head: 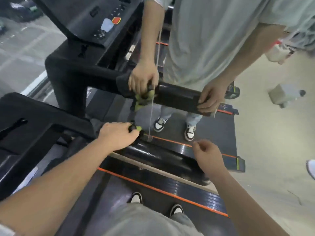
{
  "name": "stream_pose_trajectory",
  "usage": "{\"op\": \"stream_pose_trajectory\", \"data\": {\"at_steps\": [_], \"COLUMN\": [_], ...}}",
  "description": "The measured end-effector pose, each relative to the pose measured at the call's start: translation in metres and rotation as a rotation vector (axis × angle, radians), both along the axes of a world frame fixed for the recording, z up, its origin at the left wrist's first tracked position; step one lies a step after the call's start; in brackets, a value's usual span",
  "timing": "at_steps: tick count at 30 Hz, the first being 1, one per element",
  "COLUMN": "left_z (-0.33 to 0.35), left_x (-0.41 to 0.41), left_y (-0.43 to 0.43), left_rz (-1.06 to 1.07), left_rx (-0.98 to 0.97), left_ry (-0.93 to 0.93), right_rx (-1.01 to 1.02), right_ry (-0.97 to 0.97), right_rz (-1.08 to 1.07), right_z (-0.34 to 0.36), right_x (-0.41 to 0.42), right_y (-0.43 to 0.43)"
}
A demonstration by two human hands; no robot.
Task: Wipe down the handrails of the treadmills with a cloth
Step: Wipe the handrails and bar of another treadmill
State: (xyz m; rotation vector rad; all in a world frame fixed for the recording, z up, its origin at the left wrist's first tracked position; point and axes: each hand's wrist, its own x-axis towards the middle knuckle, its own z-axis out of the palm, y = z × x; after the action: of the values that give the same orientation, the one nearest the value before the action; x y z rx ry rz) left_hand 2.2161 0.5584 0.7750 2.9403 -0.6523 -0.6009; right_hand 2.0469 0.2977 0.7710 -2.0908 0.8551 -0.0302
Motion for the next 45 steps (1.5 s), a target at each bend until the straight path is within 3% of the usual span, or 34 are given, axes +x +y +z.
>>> {"op": "stream_pose_trajectory", "data": {"at_steps": [2,6,9,14,17,19,21,24,26,29,33,37,40,43,45], "left_z": [0.002,-0.002,0.003,-0.011,-0.039,-0.055,-0.064,-0.074,-0.075,-0.054,-0.036,-0.051,-0.062,-0.07,-0.067], "left_x": [-0.031,-0.13,-0.154,-0.209,-0.242,-0.241,-0.231,-0.202,-0.183,-0.156,-0.109,-0.071,-0.085,-0.149,-0.195], "left_y": [-0.051,-0.172,-0.232,-0.242,-0.195,-0.152,-0.099,-0.024,0.013,0.031,0.02,-0.001,-0.045,-0.113,-0.15], "left_rz": [-0.025,-0.221,-0.396,-0.886,-0.952,-0.82,-0.515,0.332,0.85,1.276,1.324,1.435,1.44,1.201,0.83], "left_rx": [0.018,-0.145,-0.049,0.361,0.197,-0.025,-0.063,-0.194,-0.48,-0.95,-1.276,-1.287,-1.205,-1.045,-0.824], "left_ry": [0.032,0.075,0.146,-0.251,-0.387,-0.453,-0.452,-0.39,-0.273,-0.22,-0.274,-0.17,-0.24,-0.274,-0.272], "right_rx": [0.037,0.024,0.037,0.051,0.049,0.049,0.051,0.031,0.033,-0.02,-0.078,-0.106,-0.077,-0.037,0.007], "right_ry": [-0.017,-0.076,-0.082,-0.064,-0.05,-0.06,-0.063,-0.09,-0.102,-0.041,0.125,0.21,0.192,0.162,0.148], "right_rz": [-0.057,-0.133,-0.175,-0.056,0.111,0.201,0.281,0.391,0.442,0.502,0.535,0.476,0.401,0.347,0.299], "right_z": [-0.001,0.004,0.007,-0.001,0.0,0.001,0.001,0.002,0.003,0.004,0.005,0.0,-0.004,-0.005,-0.005], "right_x": [-0.011,-0.031,-0.053,-0.058,-0.047,-0.036,-0.026,-0.011,0.0,0.018,0.036,0.035,0.031,0.03,0.032], "right_y": [-0.011,-0.043,-0.071,-0.089,-0.076,-0.065,-0.052,-0.025,-0.009,0.007,0.02,0.018,0.012,0.011,0.011]}}
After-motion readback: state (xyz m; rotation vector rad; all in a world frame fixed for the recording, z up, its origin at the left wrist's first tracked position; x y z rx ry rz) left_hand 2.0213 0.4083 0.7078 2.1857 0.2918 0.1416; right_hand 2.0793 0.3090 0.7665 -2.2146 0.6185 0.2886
